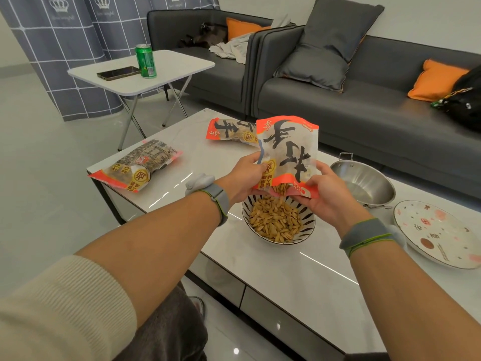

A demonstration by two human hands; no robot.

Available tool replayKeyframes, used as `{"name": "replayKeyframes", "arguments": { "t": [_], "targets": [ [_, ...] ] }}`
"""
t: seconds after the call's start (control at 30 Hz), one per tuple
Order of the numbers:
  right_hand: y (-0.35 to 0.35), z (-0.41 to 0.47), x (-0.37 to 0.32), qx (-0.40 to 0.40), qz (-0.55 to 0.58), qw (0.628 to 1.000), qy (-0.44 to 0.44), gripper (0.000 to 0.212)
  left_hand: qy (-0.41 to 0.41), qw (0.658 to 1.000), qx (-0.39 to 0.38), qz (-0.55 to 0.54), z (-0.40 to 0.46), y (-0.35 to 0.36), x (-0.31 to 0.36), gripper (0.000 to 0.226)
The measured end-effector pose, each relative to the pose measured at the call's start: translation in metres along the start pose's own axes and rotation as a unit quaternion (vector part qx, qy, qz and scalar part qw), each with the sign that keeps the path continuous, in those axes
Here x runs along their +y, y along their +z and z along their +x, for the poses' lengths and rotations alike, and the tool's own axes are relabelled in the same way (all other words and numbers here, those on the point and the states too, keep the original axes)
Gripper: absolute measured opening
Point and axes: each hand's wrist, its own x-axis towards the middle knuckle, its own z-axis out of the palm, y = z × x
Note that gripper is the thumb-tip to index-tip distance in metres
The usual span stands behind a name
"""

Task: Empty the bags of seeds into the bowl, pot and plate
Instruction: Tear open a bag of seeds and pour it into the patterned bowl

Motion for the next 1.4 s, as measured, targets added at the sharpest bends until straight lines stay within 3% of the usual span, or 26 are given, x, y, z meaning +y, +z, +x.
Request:
{"name": "replayKeyframes", "arguments": {
  "t": [0.93, 1.4],
  "targets": [
    [0.0053, 0.0004, 0.0079, 0.001, -0.041, 0.999, -0.007, 0.069, 0.019, 1.0, -0.006, 0.02, -0.0003, 0.0025, -0.003, 0.04],
    [-0.0011, 0.002, 0.0025, 0.006, -0.027, 1.0, -0.004, 0.053, 0.026, 1.0, 0.007, 0.01, 0.0006, 0.0024, 0.0007, 0.041]
  ]
}}
